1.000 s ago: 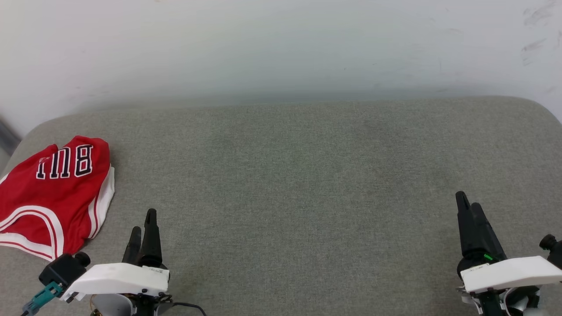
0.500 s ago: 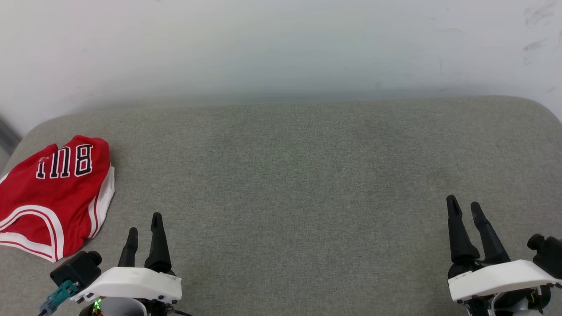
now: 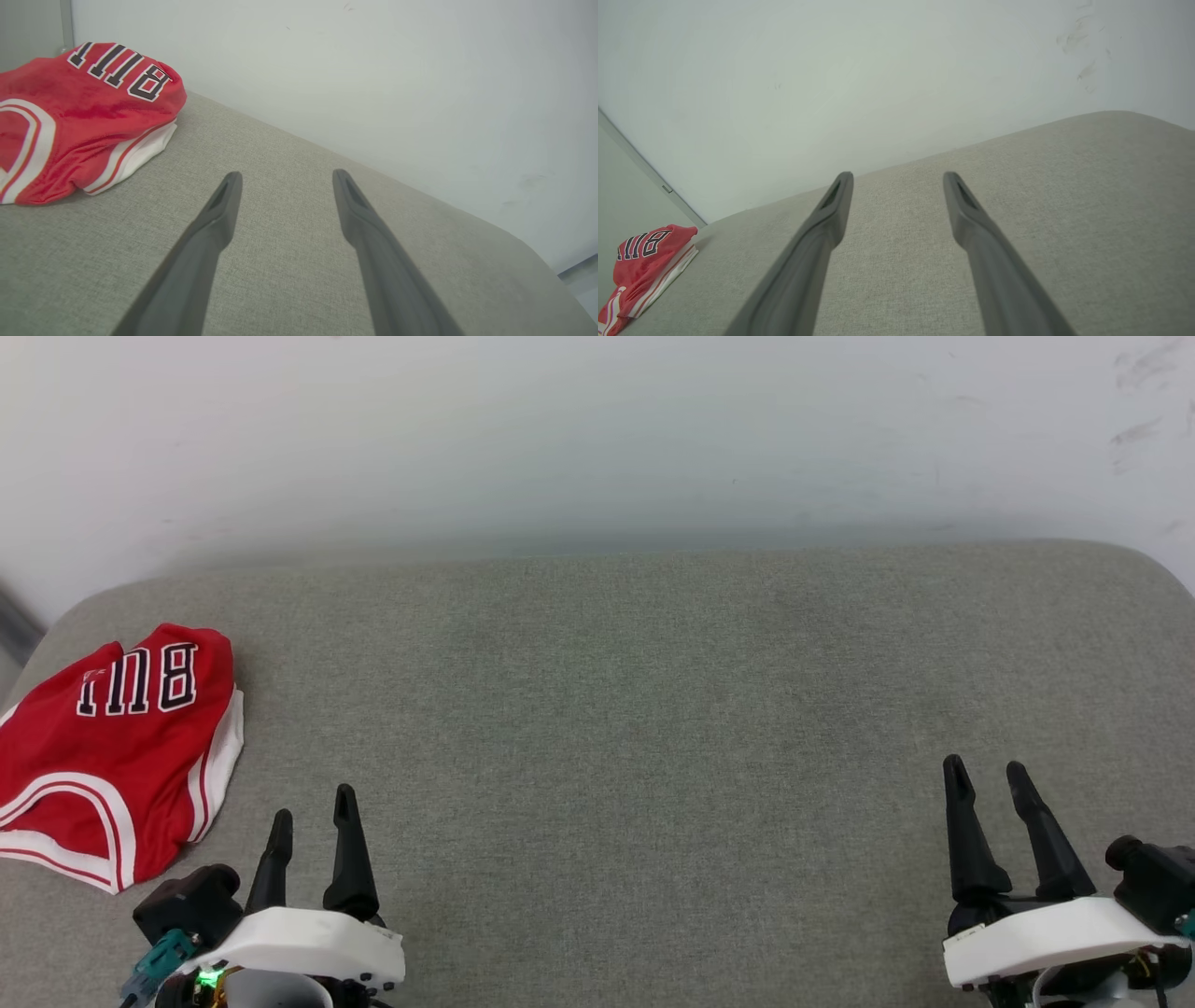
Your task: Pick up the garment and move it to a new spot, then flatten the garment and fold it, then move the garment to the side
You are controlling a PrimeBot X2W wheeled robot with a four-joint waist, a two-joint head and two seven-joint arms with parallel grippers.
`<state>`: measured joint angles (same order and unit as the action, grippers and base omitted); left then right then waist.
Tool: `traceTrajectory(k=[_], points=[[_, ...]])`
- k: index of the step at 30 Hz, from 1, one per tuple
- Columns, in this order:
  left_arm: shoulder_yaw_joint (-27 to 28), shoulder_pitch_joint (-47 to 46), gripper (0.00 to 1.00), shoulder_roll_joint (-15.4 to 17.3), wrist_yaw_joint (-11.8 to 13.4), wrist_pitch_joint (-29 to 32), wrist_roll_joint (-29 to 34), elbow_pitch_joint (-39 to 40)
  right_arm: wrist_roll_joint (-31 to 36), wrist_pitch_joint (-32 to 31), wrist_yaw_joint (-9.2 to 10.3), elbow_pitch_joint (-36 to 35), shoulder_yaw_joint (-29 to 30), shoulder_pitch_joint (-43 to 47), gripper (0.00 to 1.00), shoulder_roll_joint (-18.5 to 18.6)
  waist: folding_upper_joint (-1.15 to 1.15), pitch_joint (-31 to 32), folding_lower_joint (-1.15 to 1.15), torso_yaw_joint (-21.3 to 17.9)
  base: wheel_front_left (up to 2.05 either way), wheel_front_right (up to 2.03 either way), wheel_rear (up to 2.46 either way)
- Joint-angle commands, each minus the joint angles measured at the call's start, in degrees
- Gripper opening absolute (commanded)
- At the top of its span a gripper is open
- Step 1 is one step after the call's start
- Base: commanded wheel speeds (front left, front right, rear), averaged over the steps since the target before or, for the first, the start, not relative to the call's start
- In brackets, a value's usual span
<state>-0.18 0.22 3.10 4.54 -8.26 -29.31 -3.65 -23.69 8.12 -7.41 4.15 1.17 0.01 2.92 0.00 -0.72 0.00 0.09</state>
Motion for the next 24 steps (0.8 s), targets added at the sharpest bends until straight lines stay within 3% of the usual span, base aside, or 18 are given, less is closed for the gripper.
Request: traceTrajectory(k=[1, 24], points=[[-0.3, 0.1, 1.00, 0.4, 0.0, -0.5, 1.5, 0.9, 1.7, 0.6, -0.11, -0.9, 0.0, 0.0, 1.00, 0.0, 0.00, 0.0, 0.00, 0.0, 0.00, 0.00, 0.00], [-0.6, 1.7, 1.00, 0.2, -0.9, -3.8, 14.0, 1.9, 12.3, 4.0, -0.12, -2.1, -0.5, 1.5, 1.00, -0.1, 0.00, 0.2, 0.00, 0.0, 0.00, 0.00, 0.00]])
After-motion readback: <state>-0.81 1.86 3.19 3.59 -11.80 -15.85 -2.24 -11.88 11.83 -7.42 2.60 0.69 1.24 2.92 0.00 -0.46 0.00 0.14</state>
